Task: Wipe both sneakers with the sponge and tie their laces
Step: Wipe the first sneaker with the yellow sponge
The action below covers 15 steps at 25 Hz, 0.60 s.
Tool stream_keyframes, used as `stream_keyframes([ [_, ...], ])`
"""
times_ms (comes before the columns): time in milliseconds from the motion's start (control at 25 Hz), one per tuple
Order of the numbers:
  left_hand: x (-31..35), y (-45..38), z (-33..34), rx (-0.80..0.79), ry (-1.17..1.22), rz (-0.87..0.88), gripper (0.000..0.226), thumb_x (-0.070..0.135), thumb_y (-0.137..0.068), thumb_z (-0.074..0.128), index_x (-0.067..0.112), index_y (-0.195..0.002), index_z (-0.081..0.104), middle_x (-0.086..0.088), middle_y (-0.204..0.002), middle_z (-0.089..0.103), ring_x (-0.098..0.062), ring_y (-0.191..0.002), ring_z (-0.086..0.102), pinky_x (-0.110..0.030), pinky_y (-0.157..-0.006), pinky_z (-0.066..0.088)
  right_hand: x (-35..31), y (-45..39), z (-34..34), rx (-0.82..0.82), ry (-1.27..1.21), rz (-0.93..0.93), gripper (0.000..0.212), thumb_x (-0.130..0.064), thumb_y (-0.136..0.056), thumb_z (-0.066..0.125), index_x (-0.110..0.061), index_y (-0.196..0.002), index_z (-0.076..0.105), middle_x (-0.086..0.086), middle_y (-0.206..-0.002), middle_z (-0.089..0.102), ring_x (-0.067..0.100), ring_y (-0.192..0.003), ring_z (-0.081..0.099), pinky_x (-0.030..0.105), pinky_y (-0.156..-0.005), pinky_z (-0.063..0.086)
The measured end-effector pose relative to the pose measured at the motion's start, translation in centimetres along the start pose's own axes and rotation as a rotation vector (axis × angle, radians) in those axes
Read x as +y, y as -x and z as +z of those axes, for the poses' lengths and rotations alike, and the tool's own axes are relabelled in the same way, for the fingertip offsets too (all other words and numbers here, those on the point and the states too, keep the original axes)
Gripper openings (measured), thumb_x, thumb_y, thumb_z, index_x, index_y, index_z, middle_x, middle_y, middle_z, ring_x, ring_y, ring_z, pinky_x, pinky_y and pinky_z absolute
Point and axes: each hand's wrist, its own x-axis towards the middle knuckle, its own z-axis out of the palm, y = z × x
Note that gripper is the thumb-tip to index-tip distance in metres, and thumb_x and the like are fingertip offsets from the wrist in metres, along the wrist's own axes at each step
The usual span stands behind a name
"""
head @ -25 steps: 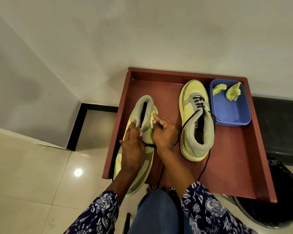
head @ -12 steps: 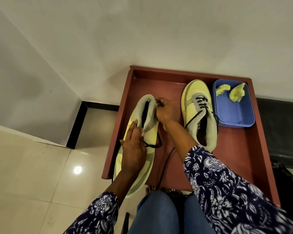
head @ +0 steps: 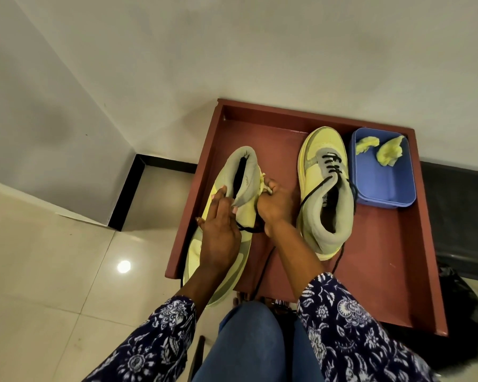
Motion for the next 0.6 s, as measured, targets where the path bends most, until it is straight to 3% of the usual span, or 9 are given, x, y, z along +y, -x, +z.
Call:
stream_keyframes([
  [120, 0.6, 0.1, -0.1, -0.017, 0.006, -0.055, 0.026, 0.010, -0.098, 0.038, 0.010, -0.121, 0.049, -0.010, -0.143, 0.041, -0.029, -0.131, 0.041, -0.072, -0.098, 0.028, 1.5, 2.3, 0.3, 0.032, 0.003, -0.001, 0.047, 0.004, -0.086, 0.041, -0.012, -0.129, 0.054, 0.001, -0.128, 0.059, 0.017, -0.115, 0.057, 0.022, -0.094, 0.045],
  [200, 0.9, 0.0, -0.2, -0.030, 0.013, -0.095, 0.031, 0.014, -0.099, 0.037, 0.007, -0.127, 0.047, -0.008, -0.145, 0.038, -0.028, -0.134, 0.036, -0.071, -0.103, 0.021, 2.9, 3.3, 0.8, 0.052, -0.043, 0.007, 0.044, 0.002, -0.086, 0.043, -0.012, -0.125, 0.057, 0.003, -0.124, 0.063, 0.019, -0.112, 0.059, 0.034, -0.099, 0.048],
  [400, 0.8, 0.2, -0.4, -0.048, 0.047, -0.106, 0.032, 0.014, -0.100, 0.033, 0.007, -0.128, 0.044, -0.009, -0.146, 0.037, -0.028, -0.136, 0.032, -0.068, -0.105, 0.023, 2.8, 2.6, 1.0, 0.143, -0.069, 0.081, 0.028, -0.005, -0.084, 0.050, -0.016, -0.106, 0.064, 0.004, -0.104, 0.069, 0.021, -0.093, 0.064, 0.042, -0.087, 0.054],
  [480, 1.1, 0.2, -0.5, -0.061, 0.033, -0.127, 0.031, 0.012, -0.100, 0.033, 0.006, -0.128, 0.045, -0.007, -0.147, 0.035, -0.026, -0.138, 0.029, -0.067, -0.108, 0.015, 1.4, 1.5, 0.7, 0.164, -0.025, 0.053, 0.028, -0.005, -0.084, 0.050, -0.015, -0.104, 0.066, 0.002, -0.100, 0.070, 0.020, -0.087, 0.063, 0.035, -0.081, 0.054],
  [600, 1.6, 0.1, -0.7, -0.078, 0.019, -0.155, 0.032, 0.012, -0.100, 0.030, 0.006, -0.128, 0.045, -0.005, -0.149, 0.032, -0.024, -0.140, 0.026, -0.062, -0.111, 0.004, -1.1, -0.2, 0.1, 0.124, 0.035, 0.010, 0.024, -0.006, -0.087, 0.050, -0.010, -0.104, 0.067, 0.001, -0.087, 0.063, 0.014, -0.071, 0.054, 0.024, -0.062, 0.044],
])
